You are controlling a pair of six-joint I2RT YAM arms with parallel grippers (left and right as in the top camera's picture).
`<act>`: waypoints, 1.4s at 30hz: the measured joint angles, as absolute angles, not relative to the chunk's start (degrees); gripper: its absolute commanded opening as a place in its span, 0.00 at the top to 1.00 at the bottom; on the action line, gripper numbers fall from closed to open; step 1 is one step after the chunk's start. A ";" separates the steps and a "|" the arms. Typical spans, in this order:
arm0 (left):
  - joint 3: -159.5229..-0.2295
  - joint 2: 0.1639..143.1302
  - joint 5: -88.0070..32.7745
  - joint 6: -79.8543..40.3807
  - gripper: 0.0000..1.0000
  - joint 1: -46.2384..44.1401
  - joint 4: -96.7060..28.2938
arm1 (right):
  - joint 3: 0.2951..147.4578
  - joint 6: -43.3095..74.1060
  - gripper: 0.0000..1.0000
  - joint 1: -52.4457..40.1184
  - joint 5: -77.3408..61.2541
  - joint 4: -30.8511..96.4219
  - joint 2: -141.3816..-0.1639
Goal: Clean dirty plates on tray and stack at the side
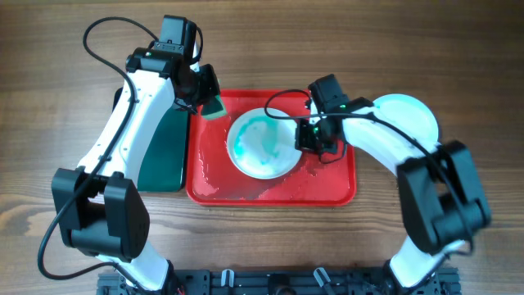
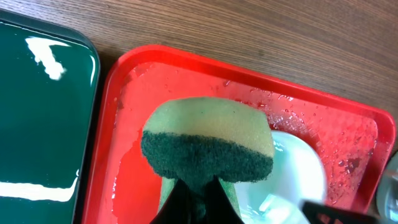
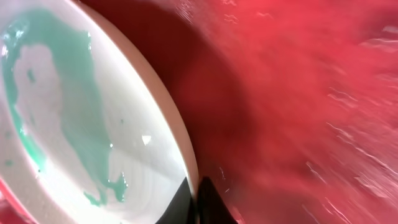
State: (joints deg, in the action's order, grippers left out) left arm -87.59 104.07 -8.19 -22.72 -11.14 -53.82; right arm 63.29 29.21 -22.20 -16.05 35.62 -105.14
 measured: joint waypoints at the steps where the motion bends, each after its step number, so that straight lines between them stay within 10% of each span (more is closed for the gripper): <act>1: -87.59 104.07 -8.14 -22.72 0.96 -11.14 -53.80 | 63.18 28.58 0.96 -22.20 -13.34 37.80 -102.13; 20: -85.34 104.12 -7.94 -24.10 0.96 -15.11 -53.30 | 63.18 27.09 0.96 -47.07 59.72 52.45 -79.81; 42: -85.34 104.16 -7.94 -24.29 0.96 -15.11 -53.15 | 63.18 27.64 0.96 -50.52 67.85 45.52 -81.08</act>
State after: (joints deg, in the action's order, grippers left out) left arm -85.34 104.16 -7.94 -24.29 -15.11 -53.15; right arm 63.18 27.64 -50.52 67.85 45.52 -81.08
